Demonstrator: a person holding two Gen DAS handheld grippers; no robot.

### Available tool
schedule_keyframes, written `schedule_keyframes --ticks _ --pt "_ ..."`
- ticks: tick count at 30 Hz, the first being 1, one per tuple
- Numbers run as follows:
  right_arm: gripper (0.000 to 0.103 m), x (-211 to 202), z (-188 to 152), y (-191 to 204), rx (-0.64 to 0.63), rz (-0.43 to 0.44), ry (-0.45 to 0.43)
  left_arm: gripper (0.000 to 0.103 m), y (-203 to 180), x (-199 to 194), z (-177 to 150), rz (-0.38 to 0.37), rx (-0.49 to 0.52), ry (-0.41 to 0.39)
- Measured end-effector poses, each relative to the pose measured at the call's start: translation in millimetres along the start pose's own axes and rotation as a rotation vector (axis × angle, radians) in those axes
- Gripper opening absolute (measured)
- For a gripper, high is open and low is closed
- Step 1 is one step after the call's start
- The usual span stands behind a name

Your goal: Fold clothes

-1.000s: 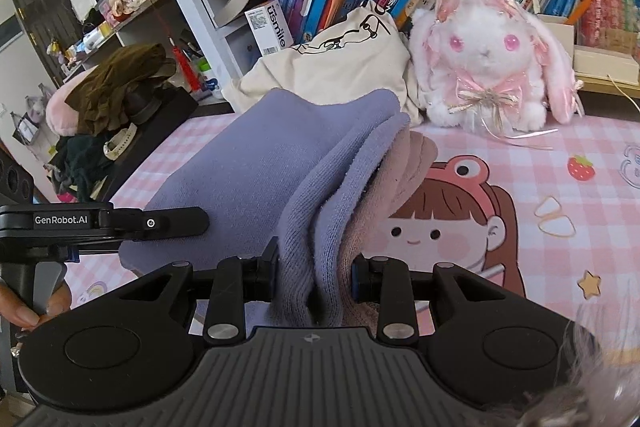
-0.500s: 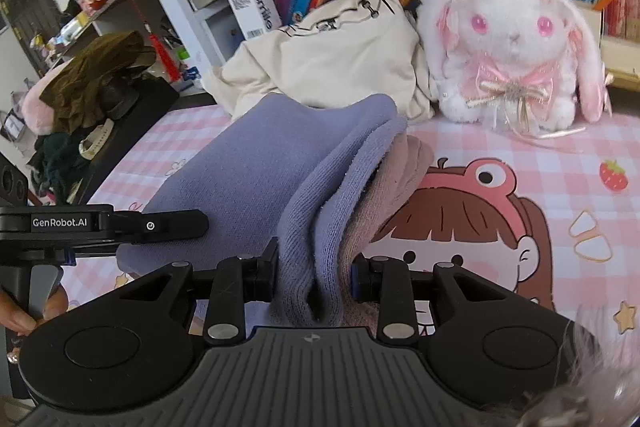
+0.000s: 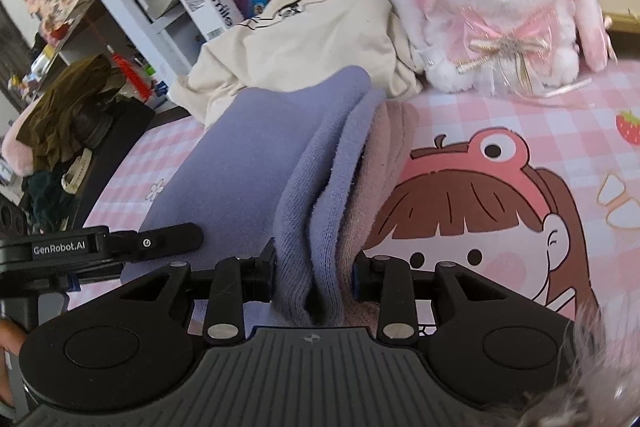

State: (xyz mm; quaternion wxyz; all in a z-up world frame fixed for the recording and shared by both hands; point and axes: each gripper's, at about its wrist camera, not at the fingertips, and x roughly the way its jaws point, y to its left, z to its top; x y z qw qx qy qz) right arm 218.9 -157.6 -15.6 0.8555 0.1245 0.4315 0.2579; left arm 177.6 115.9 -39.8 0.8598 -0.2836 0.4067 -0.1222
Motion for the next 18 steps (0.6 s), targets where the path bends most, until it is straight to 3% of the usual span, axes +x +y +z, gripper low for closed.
schedule_keyframes --ticks 6,8,13,18 --pt "0.049 -7.0 -3.0 -7.2 0.054 -0.009 0.003 0.043 -5.9 -3.7 -2.8 0.049 0.036 0.007" --pt "0.061 -14.5 -4.3 -7.8 0.06 -0.014 -0.009 0.044 -10.1 -9.9 -5.5 0.069 0.067 -0.001" --pt "0.072 -38.3 -16.6 -2.6 -0.003 -0.048 -0.046 0.047 -20.6 -32.2 -21.3 0.112 0.118 -0.075" --pt "0.081 -53.6 -38.7 6.4 -0.075 -0.115 -0.068 0.058 -34.2 -54.2 -43.9 0.125 0.165 -0.153"
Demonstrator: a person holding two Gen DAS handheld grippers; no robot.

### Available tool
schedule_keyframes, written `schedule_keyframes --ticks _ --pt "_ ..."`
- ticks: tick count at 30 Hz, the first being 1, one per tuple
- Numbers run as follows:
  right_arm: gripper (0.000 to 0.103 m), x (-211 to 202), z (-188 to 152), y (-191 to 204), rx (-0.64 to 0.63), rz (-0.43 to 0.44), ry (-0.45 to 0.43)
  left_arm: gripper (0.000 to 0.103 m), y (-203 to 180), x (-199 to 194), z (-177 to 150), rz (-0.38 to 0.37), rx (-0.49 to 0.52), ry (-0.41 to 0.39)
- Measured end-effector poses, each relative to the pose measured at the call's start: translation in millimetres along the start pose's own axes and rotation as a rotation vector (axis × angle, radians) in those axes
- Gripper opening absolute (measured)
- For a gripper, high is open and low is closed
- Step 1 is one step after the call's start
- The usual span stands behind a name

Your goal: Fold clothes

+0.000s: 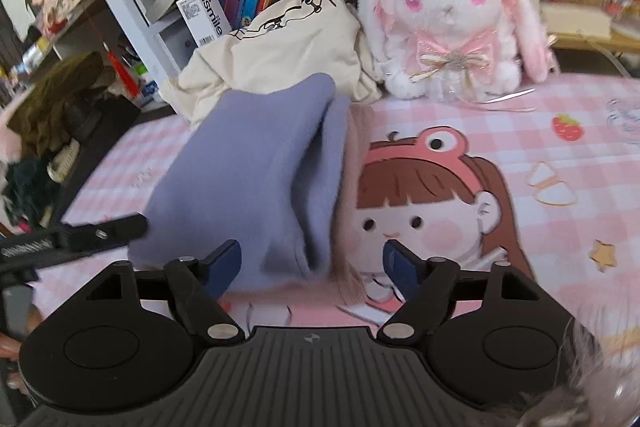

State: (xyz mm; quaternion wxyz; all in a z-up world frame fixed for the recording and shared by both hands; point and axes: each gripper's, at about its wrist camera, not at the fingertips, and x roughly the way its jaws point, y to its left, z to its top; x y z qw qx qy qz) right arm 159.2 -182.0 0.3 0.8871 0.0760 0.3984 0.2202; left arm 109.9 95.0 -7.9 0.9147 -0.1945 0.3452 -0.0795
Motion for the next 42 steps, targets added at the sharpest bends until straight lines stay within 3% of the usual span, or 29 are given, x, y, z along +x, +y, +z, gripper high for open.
schedule_keyframes --ticks 8,15,19,23,42 --pt "0.09 -25.9 -36.0 13.8 -0.095 -0.1 -0.036 0.078 -35.8 -24.9 -36.4 0.087 0.087 -0.052" --pt "0.099 -46.5 -67.4 15.3 -0.092 -0.251 -0.052 0.084 -52.7 -37.0 -70.5 0.196 0.121 -0.047" --pt "0.1 -54.5 -83.1 14.3 -0.097 -0.271 -0.057 0.094 -60.6 -44.7 -84.8 0.269 0.155 -0.095" --pt "0.103 -59.3 -93.3 15.4 -0.129 -0.304 -0.055 0.097 -65.8 -43.5 -90.7 0.317 0.196 -0.078" --pt "0.103 -57.2 -99.6 16.8 -0.128 -0.29 -0.01 0.103 -65.9 -44.6 -95.9 0.332 0.204 -0.036"
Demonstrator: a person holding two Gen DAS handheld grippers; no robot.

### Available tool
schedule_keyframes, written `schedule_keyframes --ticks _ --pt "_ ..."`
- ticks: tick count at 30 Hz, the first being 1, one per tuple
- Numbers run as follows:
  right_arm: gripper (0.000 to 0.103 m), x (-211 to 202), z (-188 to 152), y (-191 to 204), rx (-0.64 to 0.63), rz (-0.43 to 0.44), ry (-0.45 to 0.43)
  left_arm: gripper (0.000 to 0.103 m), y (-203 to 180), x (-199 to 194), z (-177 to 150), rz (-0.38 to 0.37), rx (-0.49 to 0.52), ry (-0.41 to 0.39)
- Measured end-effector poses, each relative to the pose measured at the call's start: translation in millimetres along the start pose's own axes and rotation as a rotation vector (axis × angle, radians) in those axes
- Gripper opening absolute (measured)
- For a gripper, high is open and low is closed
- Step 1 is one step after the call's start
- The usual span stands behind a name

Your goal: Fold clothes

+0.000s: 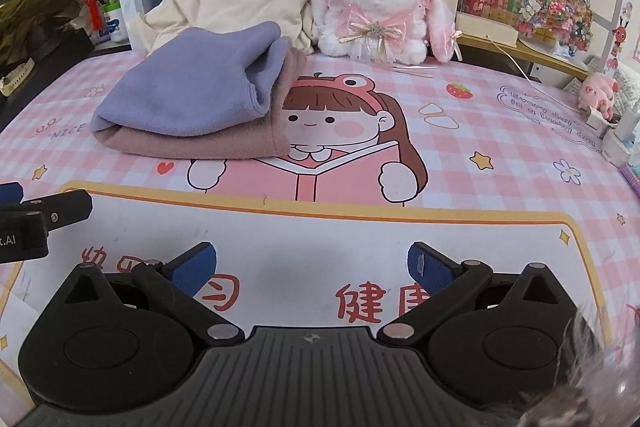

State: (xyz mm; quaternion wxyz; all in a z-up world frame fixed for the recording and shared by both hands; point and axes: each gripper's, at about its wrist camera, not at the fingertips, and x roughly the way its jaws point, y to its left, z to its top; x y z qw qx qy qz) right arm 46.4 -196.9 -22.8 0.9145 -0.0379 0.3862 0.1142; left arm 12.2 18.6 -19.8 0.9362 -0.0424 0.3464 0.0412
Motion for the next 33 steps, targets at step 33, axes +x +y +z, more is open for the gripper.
schedule_keyframes --ticks 33 --pt "0.103 2.3 -1.6 0.7 0.0 0.0 0.021 0.103 -1.4 -1.4 0.2 -0.016 0.004 -0.006"
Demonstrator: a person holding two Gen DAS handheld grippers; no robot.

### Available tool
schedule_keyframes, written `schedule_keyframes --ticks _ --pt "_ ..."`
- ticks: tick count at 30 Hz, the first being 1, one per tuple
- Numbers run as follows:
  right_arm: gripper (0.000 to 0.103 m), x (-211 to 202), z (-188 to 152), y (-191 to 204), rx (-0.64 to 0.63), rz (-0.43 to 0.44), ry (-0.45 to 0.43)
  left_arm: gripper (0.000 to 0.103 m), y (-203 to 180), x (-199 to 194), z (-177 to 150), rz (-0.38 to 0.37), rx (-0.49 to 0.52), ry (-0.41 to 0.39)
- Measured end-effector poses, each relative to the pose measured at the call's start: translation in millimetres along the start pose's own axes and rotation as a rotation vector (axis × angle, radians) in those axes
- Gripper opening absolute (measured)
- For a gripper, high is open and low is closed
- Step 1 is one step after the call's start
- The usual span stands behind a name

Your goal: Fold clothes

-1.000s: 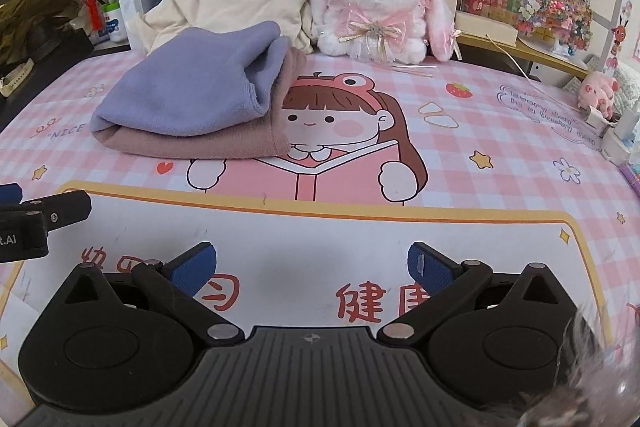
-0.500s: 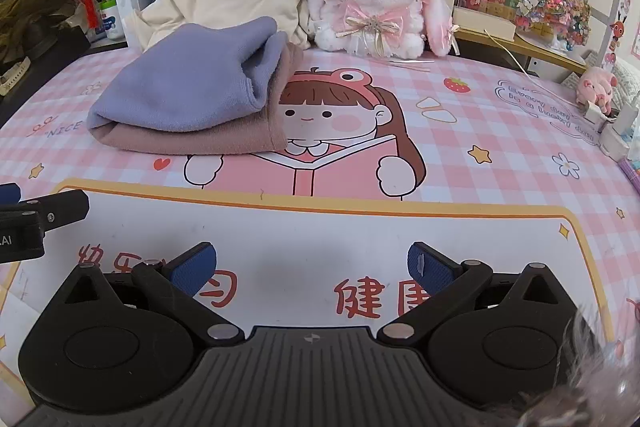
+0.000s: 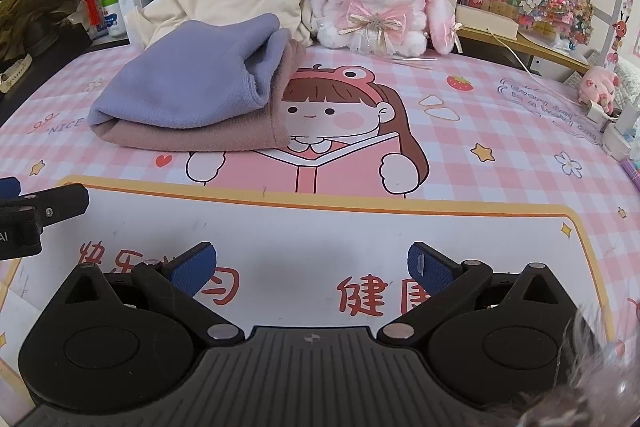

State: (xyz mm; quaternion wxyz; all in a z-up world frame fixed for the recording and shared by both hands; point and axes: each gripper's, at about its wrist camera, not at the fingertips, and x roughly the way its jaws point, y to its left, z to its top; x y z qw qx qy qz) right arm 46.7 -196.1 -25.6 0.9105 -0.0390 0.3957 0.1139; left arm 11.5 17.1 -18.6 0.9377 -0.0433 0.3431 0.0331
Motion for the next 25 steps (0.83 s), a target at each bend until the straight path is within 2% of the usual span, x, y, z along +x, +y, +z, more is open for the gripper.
schedule_keyframes --ticks 14,18,25 --pt "0.103 3.6 0.7 0.5 -0.001 0.003 0.009 0.103 3.1 -0.9 0.5 -0.008 -0.022 -0.018" --pt "0.103 6.4 0.6 -0.3 0.003 0.003 0.021 0.103 6.6 2.7 0.4 0.004 -0.042 -0.001" --pt "0.103 9.2 0.1 -0.2 0.005 0.004 0.03 0.103 8.3 5.3 0.2 -0.016 -0.05 0.007"
